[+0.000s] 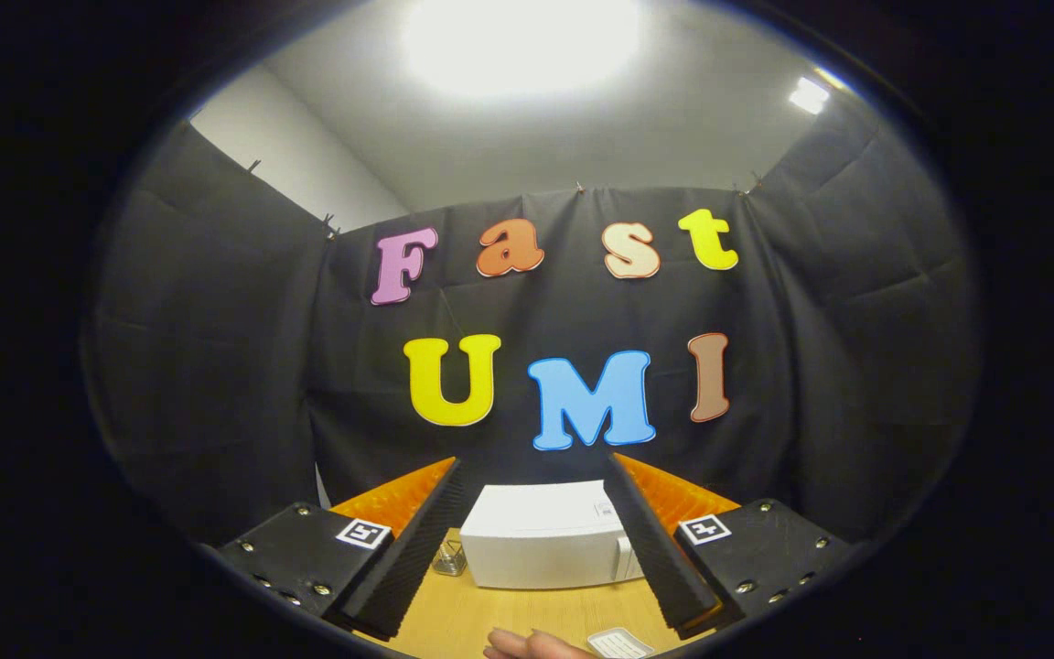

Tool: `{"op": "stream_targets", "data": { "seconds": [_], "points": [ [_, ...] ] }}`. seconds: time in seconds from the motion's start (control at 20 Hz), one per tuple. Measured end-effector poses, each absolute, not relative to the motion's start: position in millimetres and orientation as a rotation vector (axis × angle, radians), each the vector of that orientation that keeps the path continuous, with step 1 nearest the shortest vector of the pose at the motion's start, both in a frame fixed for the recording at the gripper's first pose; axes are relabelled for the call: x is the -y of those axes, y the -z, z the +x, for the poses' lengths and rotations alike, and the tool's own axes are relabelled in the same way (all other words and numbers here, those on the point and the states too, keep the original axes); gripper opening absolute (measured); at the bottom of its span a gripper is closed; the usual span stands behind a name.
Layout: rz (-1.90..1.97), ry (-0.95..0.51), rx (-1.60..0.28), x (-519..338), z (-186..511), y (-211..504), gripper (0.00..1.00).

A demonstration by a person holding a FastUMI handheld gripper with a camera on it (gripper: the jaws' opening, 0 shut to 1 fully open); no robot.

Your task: Open the microwave, put the food inside, and close the microwave door.

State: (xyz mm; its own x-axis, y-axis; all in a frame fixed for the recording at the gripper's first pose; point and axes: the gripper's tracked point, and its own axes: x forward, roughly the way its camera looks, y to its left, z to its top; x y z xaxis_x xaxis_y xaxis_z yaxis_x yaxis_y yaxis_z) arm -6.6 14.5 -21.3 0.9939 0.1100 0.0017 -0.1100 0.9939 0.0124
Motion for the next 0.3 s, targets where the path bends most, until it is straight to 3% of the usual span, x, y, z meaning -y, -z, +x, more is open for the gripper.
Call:
{"op": "stream_targets", "data": {
  "seconds": [0.3],
  "points": [
    [-0.009,-0.100,-0.005,-17.8,-3.0,22.4,0.99]
  ]
}}
